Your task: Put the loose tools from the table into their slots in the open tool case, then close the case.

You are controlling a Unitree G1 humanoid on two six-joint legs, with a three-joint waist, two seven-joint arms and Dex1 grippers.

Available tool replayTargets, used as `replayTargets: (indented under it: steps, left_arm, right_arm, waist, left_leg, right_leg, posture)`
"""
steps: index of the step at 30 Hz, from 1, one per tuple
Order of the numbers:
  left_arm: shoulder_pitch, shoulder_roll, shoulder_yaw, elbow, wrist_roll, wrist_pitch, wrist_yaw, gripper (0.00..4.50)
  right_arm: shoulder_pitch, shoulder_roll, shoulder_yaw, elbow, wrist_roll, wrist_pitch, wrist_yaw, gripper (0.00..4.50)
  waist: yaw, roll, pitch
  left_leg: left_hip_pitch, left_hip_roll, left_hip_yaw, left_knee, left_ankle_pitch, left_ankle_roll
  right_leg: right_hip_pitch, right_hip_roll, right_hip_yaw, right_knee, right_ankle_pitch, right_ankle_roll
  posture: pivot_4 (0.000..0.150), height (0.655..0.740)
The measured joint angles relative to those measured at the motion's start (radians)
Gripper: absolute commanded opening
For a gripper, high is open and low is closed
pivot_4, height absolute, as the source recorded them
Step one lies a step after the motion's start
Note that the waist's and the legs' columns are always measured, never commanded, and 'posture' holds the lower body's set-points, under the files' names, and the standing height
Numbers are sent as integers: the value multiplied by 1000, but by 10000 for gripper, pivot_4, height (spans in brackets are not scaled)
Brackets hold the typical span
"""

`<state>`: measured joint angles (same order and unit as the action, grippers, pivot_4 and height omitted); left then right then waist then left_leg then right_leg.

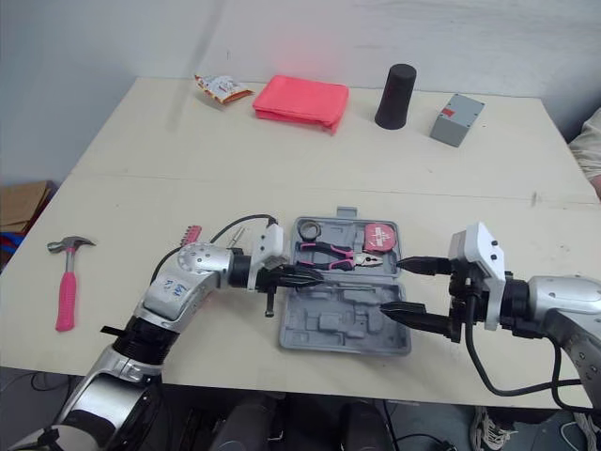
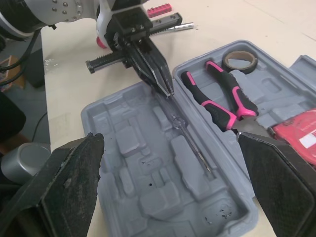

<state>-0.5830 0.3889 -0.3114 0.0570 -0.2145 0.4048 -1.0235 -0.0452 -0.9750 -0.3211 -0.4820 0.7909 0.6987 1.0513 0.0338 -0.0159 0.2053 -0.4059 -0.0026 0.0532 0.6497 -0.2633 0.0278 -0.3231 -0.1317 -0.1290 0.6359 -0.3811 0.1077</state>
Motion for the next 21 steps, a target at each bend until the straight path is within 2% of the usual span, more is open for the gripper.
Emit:
replayTargets:
  steps: [12, 21]
  left_arm:
    - [-36, -33, -58, 80, 87, -85, 16, 370]
    - [-65, -20, -96, 66, 118, -24, 14, 370]
  right_arm:
    - [-6, 0, 5, 12, -23, -2, 5, 45000]
    - [2, 0, 5, 12, -22, -1, 5, 45000]
  waist:
    - [-3, 0, 0]
    - [-4, 0, -1]
  left_leg:
    - [0, 0, 0, 0, 0, 0]
    - [2, 0, -1, 0, 0, 0]
  right_leg:
    - [1, 0, -1, 0, 0, 0]
    - [3, 0, -1, 0, 0, 0]
  posture:
    - [1500, 7361]
    - [1500, 7361]
